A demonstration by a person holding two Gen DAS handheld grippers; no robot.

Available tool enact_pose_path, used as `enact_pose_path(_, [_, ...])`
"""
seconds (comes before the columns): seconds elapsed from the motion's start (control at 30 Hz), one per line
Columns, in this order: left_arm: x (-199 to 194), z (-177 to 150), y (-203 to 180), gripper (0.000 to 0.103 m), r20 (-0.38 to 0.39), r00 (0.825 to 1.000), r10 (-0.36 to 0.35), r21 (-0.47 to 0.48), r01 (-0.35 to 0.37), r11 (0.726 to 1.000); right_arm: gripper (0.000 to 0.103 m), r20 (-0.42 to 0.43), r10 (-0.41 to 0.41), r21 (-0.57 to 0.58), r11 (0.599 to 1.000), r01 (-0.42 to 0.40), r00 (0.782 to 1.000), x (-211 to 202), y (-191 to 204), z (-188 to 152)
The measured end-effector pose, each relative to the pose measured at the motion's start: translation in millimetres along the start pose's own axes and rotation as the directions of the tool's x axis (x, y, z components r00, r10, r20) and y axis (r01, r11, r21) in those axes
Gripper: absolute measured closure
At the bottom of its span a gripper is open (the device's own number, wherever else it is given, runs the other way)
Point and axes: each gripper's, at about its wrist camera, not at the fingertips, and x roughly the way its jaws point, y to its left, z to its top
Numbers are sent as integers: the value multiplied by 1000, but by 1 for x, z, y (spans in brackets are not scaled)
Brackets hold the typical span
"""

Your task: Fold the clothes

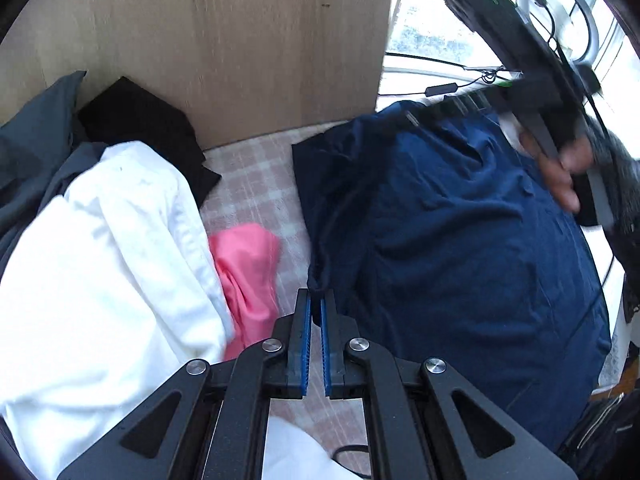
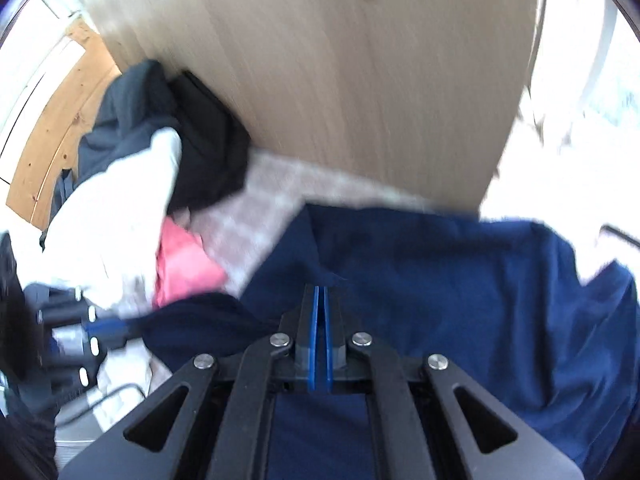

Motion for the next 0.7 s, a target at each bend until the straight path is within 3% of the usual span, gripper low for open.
enact_pose_path(0.1, [7, -2, -18, 99, -8, 998, -61, 22, 61, 998, 100, 27, -3, -22, 1000, 3, 1000, -9, 12, 17])
enact_pose_path(0.33, [25, -8, -46, 99, -77, 986, -145, 71, 150, 986, 100, 18, -160, -84, 983, 161, 987, -5, 16, 19])
enact_pose_path(0.4, [29, -11, -52, 97, -101, 982, -163, 81, 171, 982, 100, -22, -248, -93, 965, 245, 968, 5, 8, 12])
enact_pose_path(0.5, [35, -15, -62, 95, -137, 972, -189, 97, 203, 974, 100, -82, -374, -109, 925, 364, 924, 21, -5, 1])
enact_pose_path(0.57, [39, -18, -68, 93, -161, 965, -206, 106, 225, 969, 98, -141, -420, -97, 907, 410, 896, 30, -16, -6])
enact_pose_path(0.6, [38, -18, -68, 89, -164, 965, -206, 107, 226, 968, 98, -149, -403, -75, 915, 397, 903, 28, -19, -7])
enact_pose_path(0.67, [26, -18, -55, 85, -135, 980, -149, 106, 164, 981, 94, -133, -348, -23, 937, 348, 928, 19, -25, -6])
enact_pose_path(0.7, [21, -17, -48, 85, -124, 986, -114, 106, 128, 986, 82, -108, -320, 1, 947, 322, 941, 12, -26, -4])
